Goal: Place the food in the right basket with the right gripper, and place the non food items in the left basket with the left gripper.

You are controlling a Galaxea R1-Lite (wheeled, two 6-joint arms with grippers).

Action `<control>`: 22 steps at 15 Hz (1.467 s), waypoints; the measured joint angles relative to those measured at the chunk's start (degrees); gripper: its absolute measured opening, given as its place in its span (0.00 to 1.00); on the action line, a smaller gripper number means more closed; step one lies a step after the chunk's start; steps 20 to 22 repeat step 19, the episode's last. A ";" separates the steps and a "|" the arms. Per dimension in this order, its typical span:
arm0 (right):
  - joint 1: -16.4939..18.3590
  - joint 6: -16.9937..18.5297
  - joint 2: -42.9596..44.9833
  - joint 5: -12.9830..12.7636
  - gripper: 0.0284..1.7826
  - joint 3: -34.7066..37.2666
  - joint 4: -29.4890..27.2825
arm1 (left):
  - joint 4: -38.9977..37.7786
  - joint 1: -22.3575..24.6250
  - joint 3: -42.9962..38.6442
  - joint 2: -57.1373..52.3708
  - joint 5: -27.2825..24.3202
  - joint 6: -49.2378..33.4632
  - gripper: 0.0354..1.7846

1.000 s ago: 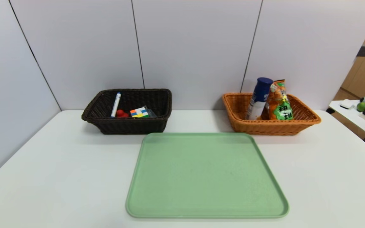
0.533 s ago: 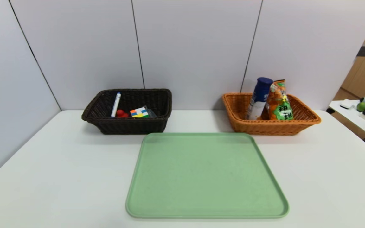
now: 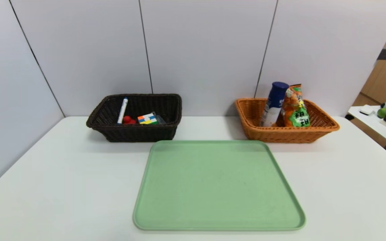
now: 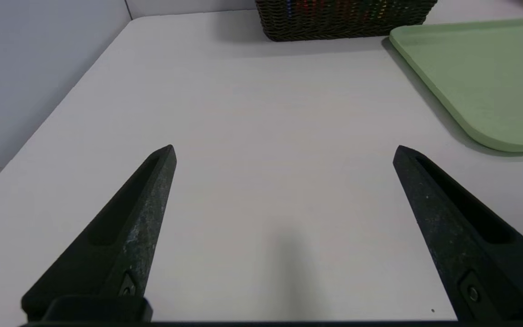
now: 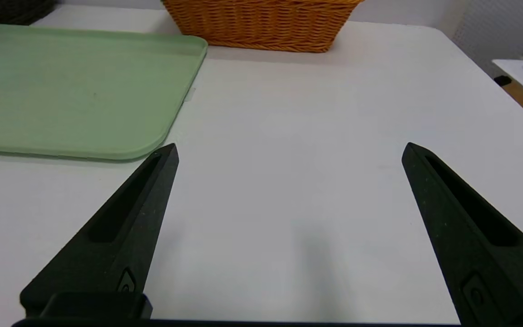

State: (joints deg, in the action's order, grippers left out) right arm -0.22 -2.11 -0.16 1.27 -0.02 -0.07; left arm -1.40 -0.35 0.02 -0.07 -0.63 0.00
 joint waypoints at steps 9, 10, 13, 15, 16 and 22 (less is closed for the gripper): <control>0.06 5.02 0.16 -2.23 0.95 0.02 0.15 | -0.33 0.09 -0.02 -0.02 2.63 -6.11 0.94; 0.06 4.97 0.16 -2.23 0.95 0.02 0.15 | -0.33 0.09 -0.02 0.00 2.63 -6.08 0.94; 0.06 5.00 0.16 -2.23 0.95 0.02 0.15 | -0.33 0.09 -0.02 0.02 2.61 -6.08 0.94; 0.06 5.00 0.16 -2.23 0.95 0.02 0.15 | -0.33 0.09 -0.02 0.02 2.61 -6.11 0.94; 0.06 4.97 0.16 -2.23 0.95 0.02 0.15 | -0.33 0.09 -0.02 0.02 2.63 -6.11 0.94; 0.06 4.97 0.16 -2.23 0.95 0.02 0.12 | -0.33 0.09 -0.02 0.02 2.63 -6.11 0.94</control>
